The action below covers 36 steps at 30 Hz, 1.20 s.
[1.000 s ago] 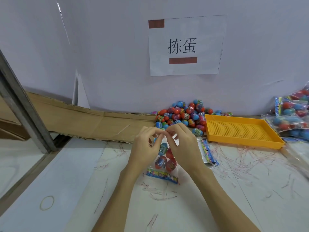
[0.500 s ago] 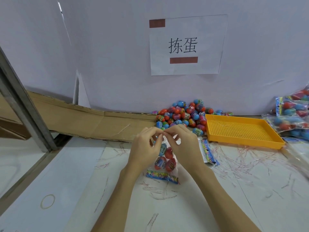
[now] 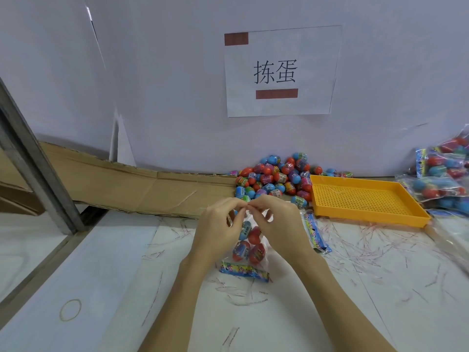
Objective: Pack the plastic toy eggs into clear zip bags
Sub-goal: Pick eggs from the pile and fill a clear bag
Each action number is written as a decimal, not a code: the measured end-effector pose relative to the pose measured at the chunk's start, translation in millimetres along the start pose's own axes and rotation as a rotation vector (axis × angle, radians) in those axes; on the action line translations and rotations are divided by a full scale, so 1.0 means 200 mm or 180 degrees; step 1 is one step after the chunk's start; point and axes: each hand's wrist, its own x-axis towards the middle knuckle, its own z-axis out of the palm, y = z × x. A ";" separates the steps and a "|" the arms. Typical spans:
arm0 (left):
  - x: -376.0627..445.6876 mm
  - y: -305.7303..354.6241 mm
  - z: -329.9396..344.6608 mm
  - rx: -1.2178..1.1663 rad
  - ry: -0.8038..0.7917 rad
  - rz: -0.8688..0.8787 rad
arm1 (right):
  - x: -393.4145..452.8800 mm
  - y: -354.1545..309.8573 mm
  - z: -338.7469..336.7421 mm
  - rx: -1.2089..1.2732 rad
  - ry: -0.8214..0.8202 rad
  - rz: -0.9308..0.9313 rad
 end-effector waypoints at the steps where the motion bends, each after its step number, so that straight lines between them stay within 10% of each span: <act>1: 0.00 0.00 0.00 0.0045 -0.0030 0.0034 | 0.00 0.00 0.00 -0.0111 0.0006 -0.0041; 36: 0.01 -0.06 0.02 -0.0259 -0.0250 -0.0146 | 0.00 0.02 -0.03 -0.0138 -0.0315 0.0147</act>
